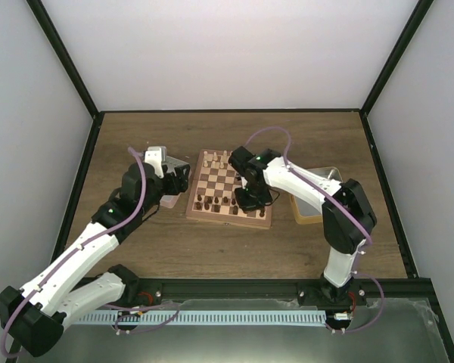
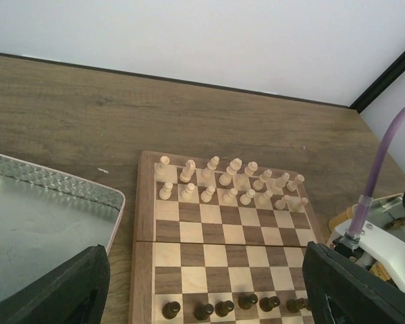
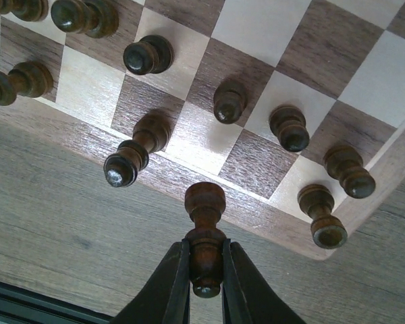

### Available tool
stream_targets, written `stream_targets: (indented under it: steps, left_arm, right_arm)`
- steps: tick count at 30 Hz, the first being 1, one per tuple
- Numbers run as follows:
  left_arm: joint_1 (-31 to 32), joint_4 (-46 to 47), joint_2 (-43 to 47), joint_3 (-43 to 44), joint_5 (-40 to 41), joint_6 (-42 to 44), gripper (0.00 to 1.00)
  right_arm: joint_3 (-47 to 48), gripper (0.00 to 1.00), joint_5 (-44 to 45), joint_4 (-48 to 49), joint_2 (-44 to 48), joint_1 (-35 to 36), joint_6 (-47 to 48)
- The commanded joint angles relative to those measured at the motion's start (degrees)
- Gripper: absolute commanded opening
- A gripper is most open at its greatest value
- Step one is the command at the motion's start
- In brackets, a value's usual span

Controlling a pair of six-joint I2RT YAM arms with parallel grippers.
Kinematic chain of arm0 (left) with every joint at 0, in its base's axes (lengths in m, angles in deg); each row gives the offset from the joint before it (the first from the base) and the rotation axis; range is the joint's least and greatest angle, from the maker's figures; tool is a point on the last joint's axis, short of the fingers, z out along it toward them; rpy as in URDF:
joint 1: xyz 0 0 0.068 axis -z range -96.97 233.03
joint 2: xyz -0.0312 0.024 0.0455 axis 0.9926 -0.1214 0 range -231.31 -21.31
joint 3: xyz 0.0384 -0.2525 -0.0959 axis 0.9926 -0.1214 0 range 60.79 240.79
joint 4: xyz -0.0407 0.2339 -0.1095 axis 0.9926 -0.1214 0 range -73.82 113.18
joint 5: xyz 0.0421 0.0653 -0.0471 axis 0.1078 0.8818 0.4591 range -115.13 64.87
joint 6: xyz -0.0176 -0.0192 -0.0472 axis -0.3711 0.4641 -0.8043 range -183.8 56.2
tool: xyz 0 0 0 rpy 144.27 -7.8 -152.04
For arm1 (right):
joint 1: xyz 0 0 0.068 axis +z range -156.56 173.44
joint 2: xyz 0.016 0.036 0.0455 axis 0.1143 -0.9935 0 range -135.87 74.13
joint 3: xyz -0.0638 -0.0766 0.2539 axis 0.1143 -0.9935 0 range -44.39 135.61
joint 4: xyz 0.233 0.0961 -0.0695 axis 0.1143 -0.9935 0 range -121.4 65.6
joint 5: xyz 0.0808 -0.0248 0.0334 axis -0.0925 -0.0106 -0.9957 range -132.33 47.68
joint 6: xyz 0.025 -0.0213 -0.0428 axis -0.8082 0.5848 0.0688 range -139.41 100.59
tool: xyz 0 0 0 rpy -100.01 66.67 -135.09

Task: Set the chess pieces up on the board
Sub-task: Place the chess piece on the chessboard.

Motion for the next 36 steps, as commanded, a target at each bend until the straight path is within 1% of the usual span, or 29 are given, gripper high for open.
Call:
stream_targets:
  steps: [1, 8, 10, 13, 18, 20, 23, 25, 30, 36]
  left_arm:
    - [-0.41, 1.28, 0.59, -0.72, -0.70, -0.10, 0.80]
    - [-0.58, 1.64, 0.82, -0.69, -0.60, -0.23, 0.80]
    - [-0.64, 1.56, 0.86, -0.83, -0.62, -0.36, 0.80]
    - [-0.73, 1.62, 0.98, -1.09, -0.48, -0.57, 0.80]
    - [-1.00, 1.69, 1.03, -1.14, -0.32, -0.72, 0.80]
    - [-1.10, 1.86, 1.10, -1.24, -0.64, -0.76, 0.80]
    - [-1.22, 1.99, 0.94, -1.32, -0.72, -0.92, 0.80]
    - [-1.29, 2.06, 0.94, -1.35, -0.71, -0.85, 0.80]
    - [-1.45, 2.17, 0.90, -1.53, -0.80, -0.97, 0.80]
    - [-1.64, 2.17, 1.02, -1.62, -0.64, -1.05, 0.80]
  right_arm:
    - [1.72, 0.04, -1.28, 0.87, -1.47, 0.71, 1.49]
    - [2.24, 0.06, -1.00, 1.61, -4.23, 1.32, 2.43]
    - [2.33, 0.09, -0.30, 1.81, -4.52, 1.56, 2.48]
    - [2.78, 0.17, 0.58, 1.85, -4.93, 1.88, 2.52]
    - [3.12, 0.20, 1.15, 2.17, -4.84, 2.06, 2.29]
    - [2.98, 0.18, 1.46, 2.31, -4.83, 2.12, 2.34]
    - [2.78, 0.09, 1.79, 2.59, -5.07, 2.21, 2.30]
    - [2.74, 0.05, 2.24, 2.76, -5.10, 2.16, 2.29]
    - [3.10, 0.04, 4.67, 3.59, -4.84, 2.23, 1.90]
    - [2.86, 0.05, 6.22, 4.77, -4.70, 2.24, 1.89]
